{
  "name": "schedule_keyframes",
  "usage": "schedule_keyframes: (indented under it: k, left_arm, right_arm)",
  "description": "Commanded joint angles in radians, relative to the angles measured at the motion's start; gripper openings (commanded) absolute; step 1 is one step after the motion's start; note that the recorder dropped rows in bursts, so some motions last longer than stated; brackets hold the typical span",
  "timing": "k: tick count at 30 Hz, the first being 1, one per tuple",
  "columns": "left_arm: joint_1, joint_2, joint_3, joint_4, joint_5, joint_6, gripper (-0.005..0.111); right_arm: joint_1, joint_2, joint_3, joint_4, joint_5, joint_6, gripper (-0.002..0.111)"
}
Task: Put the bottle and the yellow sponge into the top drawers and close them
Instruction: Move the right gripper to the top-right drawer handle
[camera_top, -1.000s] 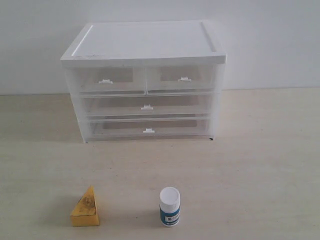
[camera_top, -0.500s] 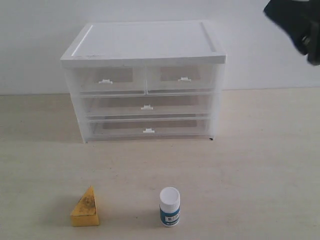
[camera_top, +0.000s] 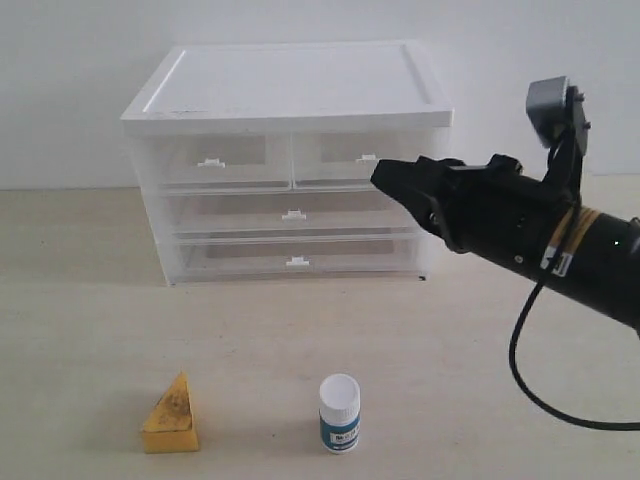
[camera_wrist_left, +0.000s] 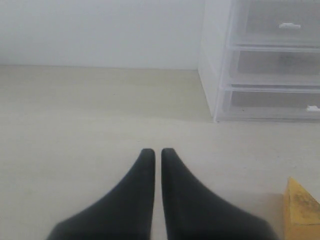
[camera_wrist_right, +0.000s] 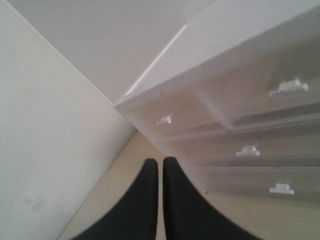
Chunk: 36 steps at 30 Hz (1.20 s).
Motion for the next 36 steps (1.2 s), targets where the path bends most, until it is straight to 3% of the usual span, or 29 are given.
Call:
schedule_keyframes:
  k: [1, 8, 20, 23, 27, 36]
  left_arm:
    - [-0.003, -0.002, 0.004, 0.001, -0.014, 0.005, 0.004]
    - [-0.003, -0.002, 0.004, 0.001, -0.014, 0.005, 0.004]
    - [-0.003, -0.002, 0.004, 0.001, -0.014, 0.005, 0.004]
    - [-0.003, -0.002, 0.004, 0.001, -0.014, 0.005, 0.004]
    - [-0.003, -0.002, 0.004, 0.001, -0.014, 0.005, 0.004]
    - [-0.003, -0.002, 0.004, 0.001, -0.014, 0.005, 0.004]
  right_arm:
    - [0.042, 0.074, -0.005, 0.171, -0.012, -0.024, 0.0]
    - [0.052, 0.238, -0.005, 0.299, -0.218, 0.126, 0.0]
    - [0.052, 0.382, -0.108, 0.339, -0.218, 0.266, 0.001]
    - [0.052, 0.382, -0.139, 0.339, -0.218, 0.308, 0.01]
    - [0.052, 0.382, -0.166, 0.367, -0.218, 0.343, 0.031]
    - [0.095, 0.384, -0.176, 0.521, -0.218, 0.386, 0.032]
